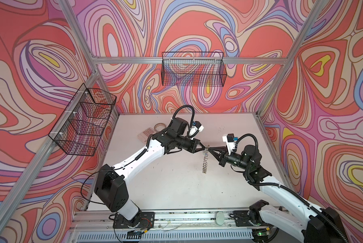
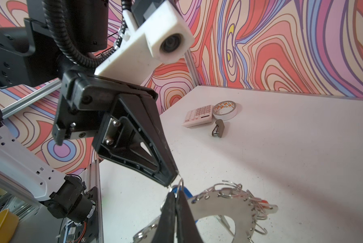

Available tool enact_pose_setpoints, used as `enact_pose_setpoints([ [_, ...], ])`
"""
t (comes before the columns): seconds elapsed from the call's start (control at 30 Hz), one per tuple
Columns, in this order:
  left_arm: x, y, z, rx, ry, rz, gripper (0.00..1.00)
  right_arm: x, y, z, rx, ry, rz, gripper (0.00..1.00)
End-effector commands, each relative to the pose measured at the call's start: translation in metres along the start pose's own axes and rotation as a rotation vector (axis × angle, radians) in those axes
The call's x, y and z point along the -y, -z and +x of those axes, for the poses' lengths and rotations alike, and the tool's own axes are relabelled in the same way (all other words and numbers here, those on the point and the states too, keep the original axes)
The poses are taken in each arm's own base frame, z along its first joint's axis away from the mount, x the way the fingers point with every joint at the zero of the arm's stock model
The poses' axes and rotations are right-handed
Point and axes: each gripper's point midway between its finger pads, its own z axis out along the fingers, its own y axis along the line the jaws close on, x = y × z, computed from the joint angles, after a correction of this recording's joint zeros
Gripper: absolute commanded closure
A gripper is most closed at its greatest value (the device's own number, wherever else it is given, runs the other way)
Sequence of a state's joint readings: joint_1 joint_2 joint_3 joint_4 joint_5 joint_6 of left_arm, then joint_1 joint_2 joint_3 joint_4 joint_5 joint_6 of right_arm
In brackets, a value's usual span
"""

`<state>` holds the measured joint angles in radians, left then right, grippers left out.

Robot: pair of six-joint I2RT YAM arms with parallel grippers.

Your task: Put the keys on the keyring

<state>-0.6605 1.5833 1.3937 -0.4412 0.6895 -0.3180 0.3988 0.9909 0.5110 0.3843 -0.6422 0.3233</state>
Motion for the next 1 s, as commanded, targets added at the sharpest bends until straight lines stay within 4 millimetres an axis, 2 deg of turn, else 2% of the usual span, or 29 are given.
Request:
enact_pose_setpoints([
  [0.0, -0.004, 0.011, -0.007, 0.025, 0.02, -0.06, 1.0, -0.016, 0.001, -0.018, 0.046, 0.053, -0.056, 1.0],
  [0.47, -0.011, 0.001, 0.01, -0.068, 0.088, -0.126, 1.0, -0.018, 0.002, -0.02, 0.057, 0.062, -0.057, 1.0],
  [0.97, -0.029, -0.017, 0.029, -0.162, 0.186, -0.204, 1.0, -0.021, 0.005, -0.023, 0.073, 0.075, -0.066, 1.0],
])
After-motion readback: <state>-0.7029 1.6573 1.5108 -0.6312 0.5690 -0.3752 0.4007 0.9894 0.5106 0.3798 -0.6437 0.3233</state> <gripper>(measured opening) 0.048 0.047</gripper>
